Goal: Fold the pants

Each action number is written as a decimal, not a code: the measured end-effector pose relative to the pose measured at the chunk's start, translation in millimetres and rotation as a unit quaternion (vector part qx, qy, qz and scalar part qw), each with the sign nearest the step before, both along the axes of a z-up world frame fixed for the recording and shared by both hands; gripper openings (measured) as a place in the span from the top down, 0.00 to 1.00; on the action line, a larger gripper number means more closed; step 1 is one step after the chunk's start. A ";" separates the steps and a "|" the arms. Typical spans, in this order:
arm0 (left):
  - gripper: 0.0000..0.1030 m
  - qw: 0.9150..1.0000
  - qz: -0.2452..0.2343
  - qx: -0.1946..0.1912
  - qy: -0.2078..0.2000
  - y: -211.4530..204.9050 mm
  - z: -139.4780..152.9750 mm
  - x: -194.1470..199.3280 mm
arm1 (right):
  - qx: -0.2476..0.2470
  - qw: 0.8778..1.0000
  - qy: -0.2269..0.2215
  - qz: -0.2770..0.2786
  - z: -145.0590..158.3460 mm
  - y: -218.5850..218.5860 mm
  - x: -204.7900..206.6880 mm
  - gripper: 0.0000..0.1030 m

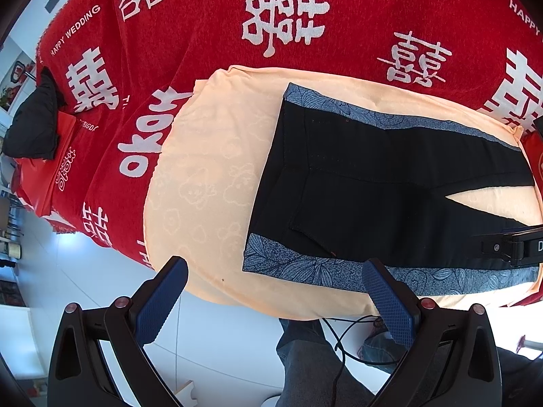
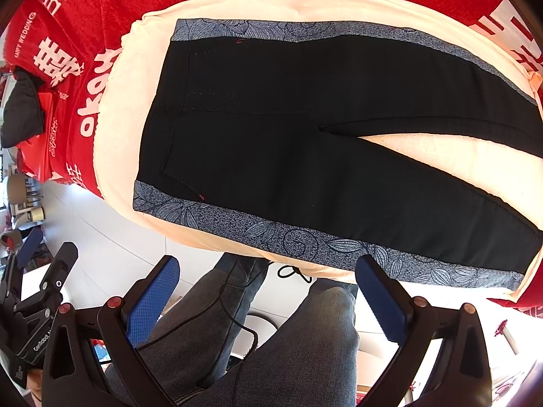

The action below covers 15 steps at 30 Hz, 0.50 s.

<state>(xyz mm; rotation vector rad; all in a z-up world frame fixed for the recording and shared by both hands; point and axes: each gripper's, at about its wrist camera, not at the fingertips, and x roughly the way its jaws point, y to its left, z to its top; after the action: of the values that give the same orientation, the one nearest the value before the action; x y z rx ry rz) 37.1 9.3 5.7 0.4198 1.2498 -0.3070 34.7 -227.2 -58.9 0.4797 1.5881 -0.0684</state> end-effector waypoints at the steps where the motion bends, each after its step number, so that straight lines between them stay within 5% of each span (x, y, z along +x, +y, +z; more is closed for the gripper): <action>1: 0.00 1.000 0.000 0.000 0.000 0.0 0.1 0.0 | 0.000 1.000 0.000 0.000 0.0 0.0 0.0 0.00; 15: 0.00 1.000 0.023 -0.005 0.005 1.5 -0.3 -0.7 | 0.040 0.998 -0.033 -0.036 2.9 -20.2 -12.7 0.00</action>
<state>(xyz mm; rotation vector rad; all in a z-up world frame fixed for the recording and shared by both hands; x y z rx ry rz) 36.5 10.8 5.4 0.3806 1.2648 -0.2752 22.0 -247.4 -56.0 0.5966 1.5136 -0.0433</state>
